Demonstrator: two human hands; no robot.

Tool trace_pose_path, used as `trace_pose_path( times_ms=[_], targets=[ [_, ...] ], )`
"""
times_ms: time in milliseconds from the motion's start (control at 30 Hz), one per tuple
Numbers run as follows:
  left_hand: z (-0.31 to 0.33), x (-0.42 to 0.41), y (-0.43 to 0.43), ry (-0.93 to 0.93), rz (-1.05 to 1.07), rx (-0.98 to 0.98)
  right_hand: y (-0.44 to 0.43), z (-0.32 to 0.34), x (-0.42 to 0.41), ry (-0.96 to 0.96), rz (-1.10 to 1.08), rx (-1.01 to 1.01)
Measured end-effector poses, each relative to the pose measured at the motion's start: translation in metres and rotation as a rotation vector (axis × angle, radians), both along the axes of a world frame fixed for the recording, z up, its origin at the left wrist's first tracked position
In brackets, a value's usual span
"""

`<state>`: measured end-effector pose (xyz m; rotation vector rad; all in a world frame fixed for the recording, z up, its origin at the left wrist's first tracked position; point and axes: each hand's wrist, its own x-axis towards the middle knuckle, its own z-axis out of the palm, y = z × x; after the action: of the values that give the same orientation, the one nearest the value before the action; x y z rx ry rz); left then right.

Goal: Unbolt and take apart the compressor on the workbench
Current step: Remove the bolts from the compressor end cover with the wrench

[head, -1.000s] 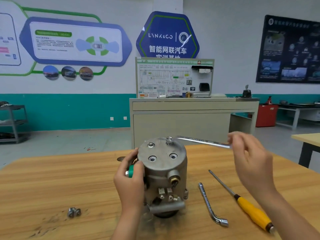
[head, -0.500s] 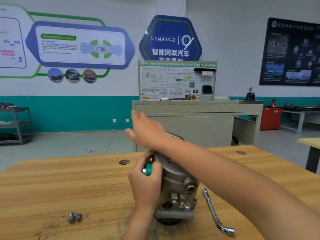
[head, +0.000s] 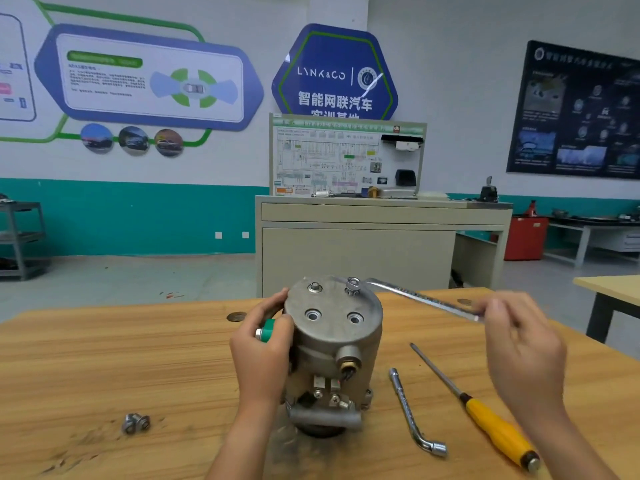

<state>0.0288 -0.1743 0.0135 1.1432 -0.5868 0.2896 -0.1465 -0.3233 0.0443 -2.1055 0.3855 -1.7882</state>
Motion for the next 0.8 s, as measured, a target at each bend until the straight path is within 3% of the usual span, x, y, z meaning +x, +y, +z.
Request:
trace_pose_path(
  times_ms=[133,300,367,467,533,600,667,733,800],
  targets=[
    [0.001,0.002,0.005,-0.005,-0.033,0.024,-0.069,0.046,0.063,0.327,-0.232,0.195],
    [0.001,0.012,0.005,0.011,-0.052,0.040,-0.042,0.107,0.179,0.792,0.013,0.367],
    [0.000,0.016,0.004,0.033,-0.058,0.034,-0.003,0.109,0.211,0.926,0.094,0.278],
    [-0.003,0.021,0.007,0.009,-0.058,0.045,0.067,0.097,0.227,1.017,0.145,-0.099],
    [-0.004,0.033,0.006,0.006,0.038,0.048,0.113,0.082,0.210,0.969,0.109,-0.417],
    [0.002,0.030,0.006,-0.070,0.154,-0.001,0.144,0.057,0.173,0.760,0.109,-0.701],
    [0.005,-0.004,-0.003,-0.250,0.219,-0.336,0.150,0.032,0.123,0.558,0.181,-0.707],
    [-0.011,-0.016,-0.004,-0.170,0.042,-0.514,0.133,0.013,0.075,0.392,0.262,-0.649],
    [-0.013,-0.002,0.004,-0.200,0.048,-0.162,0.104,0.002,0.038,0.265,0.257,-0.598]
  ],
)
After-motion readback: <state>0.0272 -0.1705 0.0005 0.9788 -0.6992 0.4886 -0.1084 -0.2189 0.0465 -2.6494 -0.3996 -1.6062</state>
